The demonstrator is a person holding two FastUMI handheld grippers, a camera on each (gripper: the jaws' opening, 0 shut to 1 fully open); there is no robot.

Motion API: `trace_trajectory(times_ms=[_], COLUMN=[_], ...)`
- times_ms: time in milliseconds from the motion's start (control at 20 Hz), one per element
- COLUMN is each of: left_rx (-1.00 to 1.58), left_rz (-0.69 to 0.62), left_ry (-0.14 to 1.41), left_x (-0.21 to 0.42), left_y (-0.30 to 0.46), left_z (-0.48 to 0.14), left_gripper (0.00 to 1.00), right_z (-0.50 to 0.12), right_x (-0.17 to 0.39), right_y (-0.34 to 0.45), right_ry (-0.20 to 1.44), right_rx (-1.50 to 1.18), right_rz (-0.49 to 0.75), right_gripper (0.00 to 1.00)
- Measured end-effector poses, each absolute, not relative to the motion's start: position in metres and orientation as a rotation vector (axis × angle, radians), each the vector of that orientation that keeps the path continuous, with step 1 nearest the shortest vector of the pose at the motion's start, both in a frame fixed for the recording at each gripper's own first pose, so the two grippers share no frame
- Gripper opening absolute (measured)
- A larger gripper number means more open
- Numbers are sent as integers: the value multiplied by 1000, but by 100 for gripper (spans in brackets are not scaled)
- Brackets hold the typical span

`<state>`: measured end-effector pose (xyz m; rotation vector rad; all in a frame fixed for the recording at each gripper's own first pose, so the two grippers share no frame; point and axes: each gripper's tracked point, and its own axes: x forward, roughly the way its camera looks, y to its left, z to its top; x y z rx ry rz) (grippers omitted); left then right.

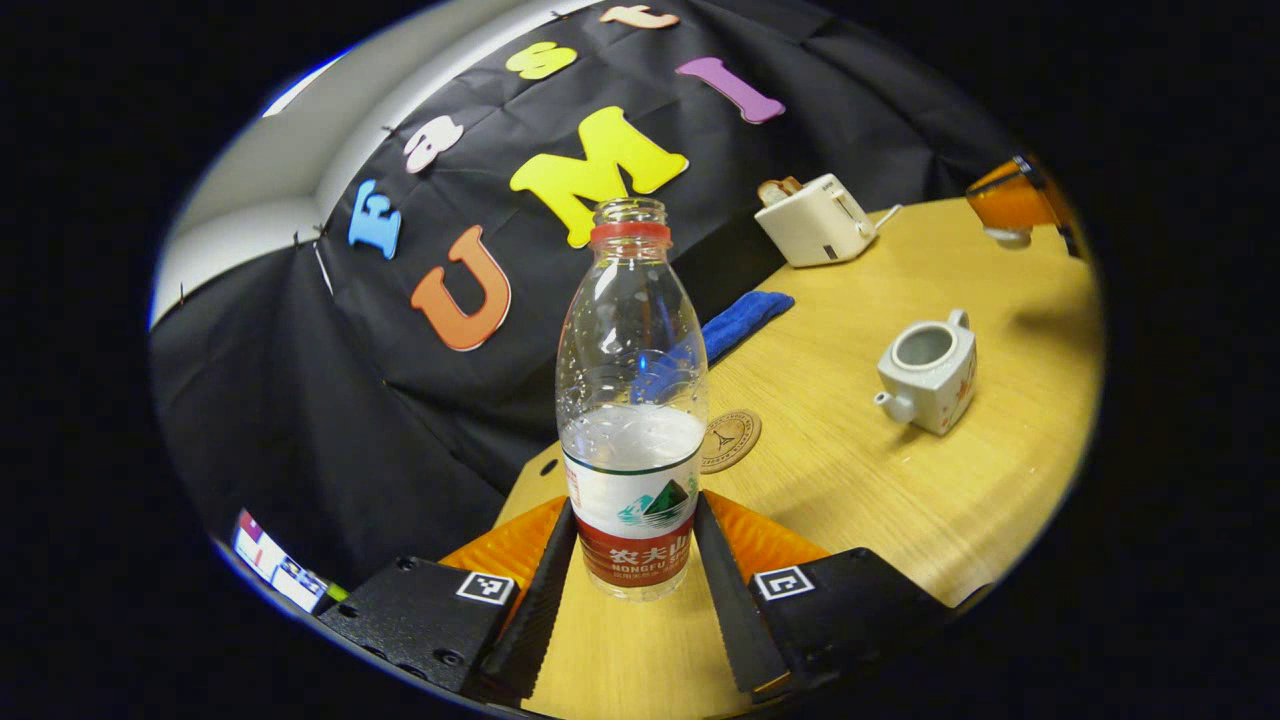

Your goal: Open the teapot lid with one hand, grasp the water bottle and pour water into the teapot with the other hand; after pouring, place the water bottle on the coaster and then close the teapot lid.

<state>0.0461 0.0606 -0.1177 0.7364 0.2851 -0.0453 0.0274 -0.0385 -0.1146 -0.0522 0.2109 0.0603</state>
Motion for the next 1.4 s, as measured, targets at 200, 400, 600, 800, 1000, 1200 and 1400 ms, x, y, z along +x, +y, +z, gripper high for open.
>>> trace_trajectory(times_ms=[200, 400, 600, 800, 1000, 1200, 1400], left_rx=[909, 1095, 1233, 1366, 1500, 1621, 1698], left_rz=[-26, 7, -3, -30, -36, -47, -44], left_ry=[285, 278, 288, 280, 241, 208, 181], left_x=[45, 51, 51, 54, 58, 62, 65], left_y=[69, 77, 73, 64, 55, 47, 38], left_z=[-114, -108, -111, -114, -107, -102, -93], left_gripper=[72, 71, 71, 71, 71, 71, 71], right_z=[-116, -118, -121, -125, -128, -130, -131], right_x=[24, 21, 19, 17, 18, 15, 13], right_y=[-49, -59, -70, -77, -82, -87, -90], right_ry=[212, 210, 215, 219, 220, 224, 221], right_rx=[-55, -55, -51, -52, -51, -51, -55], right_rz=[53, 43, 31, 25, 21, 18, 15], right_gripper=[0, 0, 0, 0, 0, 0, 0])
